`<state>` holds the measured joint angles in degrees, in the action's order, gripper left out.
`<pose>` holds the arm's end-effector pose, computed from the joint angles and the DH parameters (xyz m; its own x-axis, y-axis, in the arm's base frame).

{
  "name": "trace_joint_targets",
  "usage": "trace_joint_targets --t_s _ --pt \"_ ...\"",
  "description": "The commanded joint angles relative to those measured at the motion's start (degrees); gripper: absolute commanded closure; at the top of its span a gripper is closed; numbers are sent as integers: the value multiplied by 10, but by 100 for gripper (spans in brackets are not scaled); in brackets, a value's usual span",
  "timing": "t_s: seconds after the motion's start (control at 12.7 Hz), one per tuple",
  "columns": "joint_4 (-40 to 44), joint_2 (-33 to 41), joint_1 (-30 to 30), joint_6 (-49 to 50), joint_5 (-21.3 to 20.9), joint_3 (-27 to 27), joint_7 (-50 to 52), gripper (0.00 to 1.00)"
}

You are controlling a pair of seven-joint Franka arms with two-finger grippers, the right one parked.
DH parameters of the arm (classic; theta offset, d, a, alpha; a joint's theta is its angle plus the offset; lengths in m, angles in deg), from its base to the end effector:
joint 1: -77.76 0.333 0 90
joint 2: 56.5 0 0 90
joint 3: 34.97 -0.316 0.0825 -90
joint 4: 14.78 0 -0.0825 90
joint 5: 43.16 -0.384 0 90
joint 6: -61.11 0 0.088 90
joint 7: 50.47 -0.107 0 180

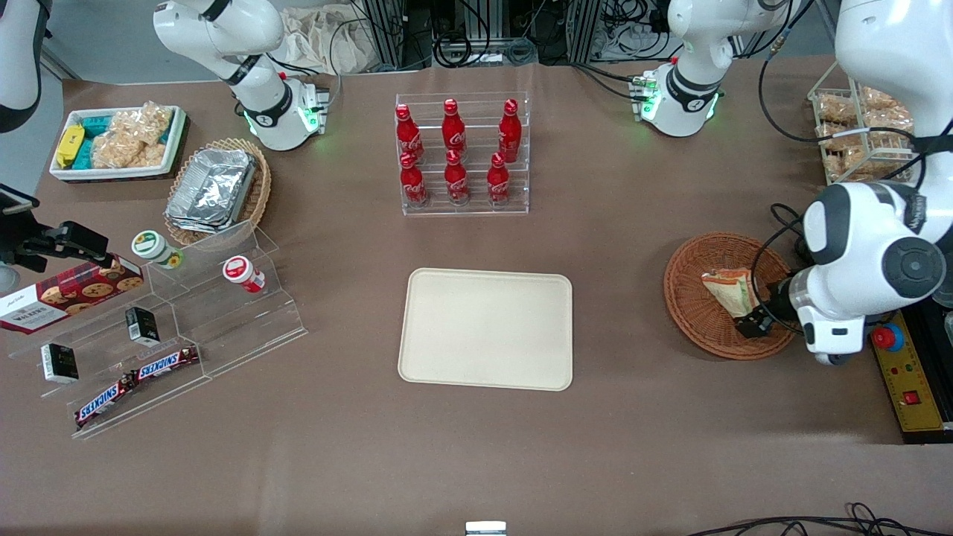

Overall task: Place sandwich from basket to tray
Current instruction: 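Lower the left gripper and close it on the triangular sandwich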

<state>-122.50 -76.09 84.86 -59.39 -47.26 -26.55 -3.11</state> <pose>0.6139 -0.0062 0.3213 0.7144 0.6961 -0.0716 0.6905 -0.7178 -0.0895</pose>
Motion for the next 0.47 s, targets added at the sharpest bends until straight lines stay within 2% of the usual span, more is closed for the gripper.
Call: trace_joint_targets --t_s 0.0,0.31,0.39 --pt "-69 12 -4 -50 -2 -7 7 0" --pt "-78 8 -3 -54 -6 -9 6 0" --pt "-82 3 -3 -54 -20 -9 6 0"
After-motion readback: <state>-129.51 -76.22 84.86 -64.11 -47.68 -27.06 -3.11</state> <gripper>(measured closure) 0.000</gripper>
